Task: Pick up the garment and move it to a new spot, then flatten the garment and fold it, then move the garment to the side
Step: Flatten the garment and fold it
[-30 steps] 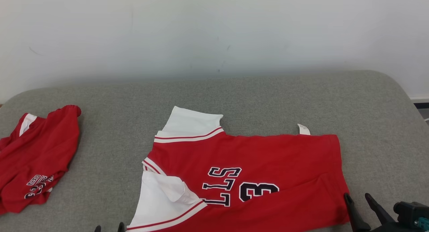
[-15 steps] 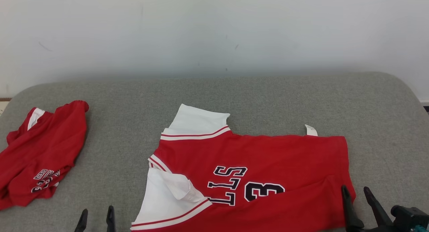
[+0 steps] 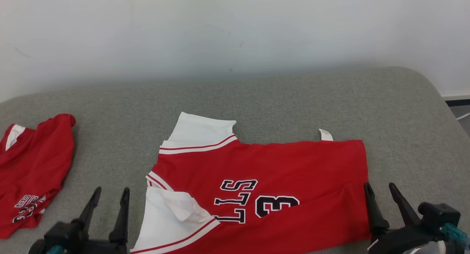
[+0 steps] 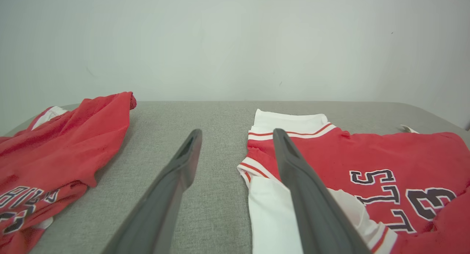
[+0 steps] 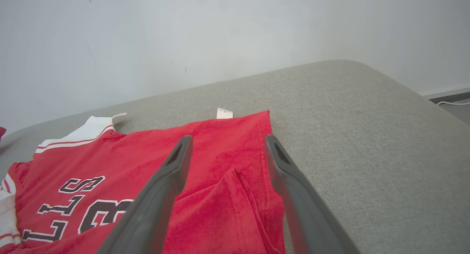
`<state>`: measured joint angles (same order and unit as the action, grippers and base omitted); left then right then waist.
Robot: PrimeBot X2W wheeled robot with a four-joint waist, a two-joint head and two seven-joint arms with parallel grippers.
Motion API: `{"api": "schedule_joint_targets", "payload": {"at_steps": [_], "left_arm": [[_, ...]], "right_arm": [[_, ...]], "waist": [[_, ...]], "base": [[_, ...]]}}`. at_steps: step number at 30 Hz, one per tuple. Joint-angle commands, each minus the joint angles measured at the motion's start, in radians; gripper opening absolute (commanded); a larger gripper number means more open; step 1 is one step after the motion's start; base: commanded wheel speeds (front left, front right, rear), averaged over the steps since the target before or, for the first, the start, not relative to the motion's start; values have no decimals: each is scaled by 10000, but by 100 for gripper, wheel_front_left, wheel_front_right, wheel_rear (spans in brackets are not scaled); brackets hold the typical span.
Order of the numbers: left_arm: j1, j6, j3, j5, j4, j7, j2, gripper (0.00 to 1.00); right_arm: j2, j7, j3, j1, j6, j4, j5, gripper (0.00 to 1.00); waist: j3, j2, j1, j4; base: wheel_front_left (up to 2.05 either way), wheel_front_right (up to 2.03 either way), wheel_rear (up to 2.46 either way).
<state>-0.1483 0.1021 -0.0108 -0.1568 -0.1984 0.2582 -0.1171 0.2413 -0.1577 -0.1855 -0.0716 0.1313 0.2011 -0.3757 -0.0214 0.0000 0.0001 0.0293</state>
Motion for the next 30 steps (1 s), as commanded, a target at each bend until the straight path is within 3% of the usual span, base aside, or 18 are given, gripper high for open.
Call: {"api": "schedule_joint_targets", "payload": {"at_steps": [1,8,16,25,30], "left_arm": [[-444,95,105,-123,-192,-96,-238,100],[-2606,272,865,-1011,-1091,-1121,-1326,100],[-4703,268,2703,-3197,-1676,-2685,-2961,100],[-6313,270,4097,-4588,-2778,-3465,-3919,100],[-7238,271,4592,-5098,-3726,-3667,-4166,100]], "right_arm": [[-29,42,-105,-228,-9,25,55,100],[-211,98,-596,-1518,-9,564,16,100],[-606,-297,-1111,-3194,-9,1692,-24,100],[-1076,-722,-1587,-4582,-9,2829,-152,100],[-1288,-909,-1875,-5158,-9,3273,-283,100]], "waist": [[-162,0,-1,313],[-799,0,-1,1187],[-1889,0,-1,2112],[-2656,0,-1,2733],[-3068,0,-1,3055]], "base": [[0,0,0],[0,0,0],[0,0,0],[0,0,0],[0,0,0]]}}
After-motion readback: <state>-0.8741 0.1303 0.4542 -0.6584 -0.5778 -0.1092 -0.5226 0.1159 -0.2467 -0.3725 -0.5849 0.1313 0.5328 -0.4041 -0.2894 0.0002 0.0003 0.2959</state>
